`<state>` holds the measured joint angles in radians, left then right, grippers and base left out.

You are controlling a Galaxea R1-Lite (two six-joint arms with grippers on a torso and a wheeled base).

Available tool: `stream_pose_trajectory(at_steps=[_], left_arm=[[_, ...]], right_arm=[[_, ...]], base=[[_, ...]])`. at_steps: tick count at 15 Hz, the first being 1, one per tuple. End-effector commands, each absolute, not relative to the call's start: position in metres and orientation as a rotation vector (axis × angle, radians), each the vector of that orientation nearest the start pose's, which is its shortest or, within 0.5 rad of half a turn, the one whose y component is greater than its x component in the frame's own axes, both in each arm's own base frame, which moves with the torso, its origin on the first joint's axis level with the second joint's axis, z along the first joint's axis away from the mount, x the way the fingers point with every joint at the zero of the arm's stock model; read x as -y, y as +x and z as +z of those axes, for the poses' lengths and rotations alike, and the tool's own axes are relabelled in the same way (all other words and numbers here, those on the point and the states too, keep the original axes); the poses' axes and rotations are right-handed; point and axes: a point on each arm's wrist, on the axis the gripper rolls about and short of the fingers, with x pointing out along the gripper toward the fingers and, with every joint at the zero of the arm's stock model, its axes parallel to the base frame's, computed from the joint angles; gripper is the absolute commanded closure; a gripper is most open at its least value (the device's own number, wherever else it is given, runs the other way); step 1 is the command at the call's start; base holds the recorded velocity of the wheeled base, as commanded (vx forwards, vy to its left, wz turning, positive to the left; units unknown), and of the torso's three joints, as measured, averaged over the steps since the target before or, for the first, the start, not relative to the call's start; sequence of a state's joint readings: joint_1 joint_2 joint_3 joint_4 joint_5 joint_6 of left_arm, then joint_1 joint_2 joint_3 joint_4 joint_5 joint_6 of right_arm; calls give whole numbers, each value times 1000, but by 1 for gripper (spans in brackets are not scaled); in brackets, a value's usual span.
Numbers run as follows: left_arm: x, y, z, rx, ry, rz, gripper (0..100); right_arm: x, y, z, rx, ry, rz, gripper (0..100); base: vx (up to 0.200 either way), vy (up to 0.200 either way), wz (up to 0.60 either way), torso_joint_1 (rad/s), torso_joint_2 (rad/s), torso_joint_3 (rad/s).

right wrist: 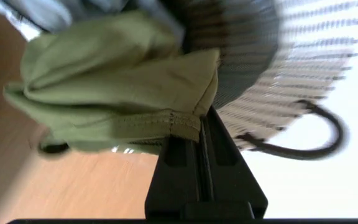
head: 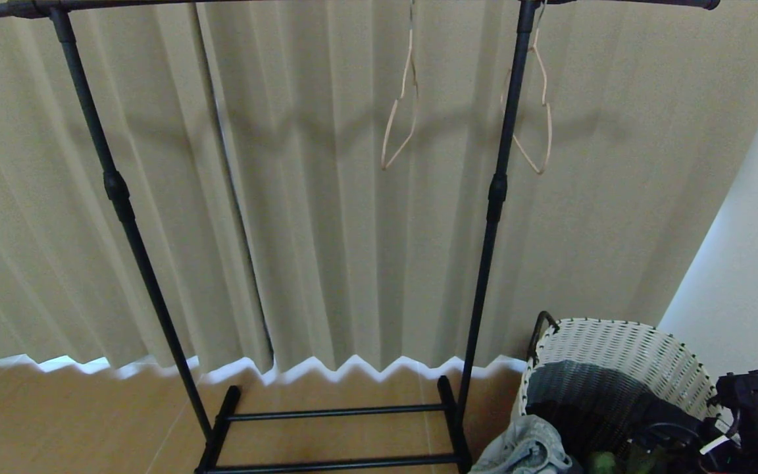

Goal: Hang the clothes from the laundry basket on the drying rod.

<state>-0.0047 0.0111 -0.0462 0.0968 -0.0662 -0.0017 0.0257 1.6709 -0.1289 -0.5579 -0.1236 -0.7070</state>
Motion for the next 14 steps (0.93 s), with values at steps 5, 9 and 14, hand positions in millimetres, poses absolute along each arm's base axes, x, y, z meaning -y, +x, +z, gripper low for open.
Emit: stream_pose_trajectory(at_steps=[5,9,14], left_arm=[[1,-26,79,-61,-3,-72,0],[1,-26,79,-61,-3,-72,0],[1,-26,79,-61,-3,-72,0]], right_arm=[[5,129,114,-518,-706,42,100],[9,118,158,-383,-554,-74,100],[8,99,190,-288,-384,-115,100]], base=[[0,0,0,0,0,0],[0,0,0,0,0,0],[-80,0,0,0,0,3]])
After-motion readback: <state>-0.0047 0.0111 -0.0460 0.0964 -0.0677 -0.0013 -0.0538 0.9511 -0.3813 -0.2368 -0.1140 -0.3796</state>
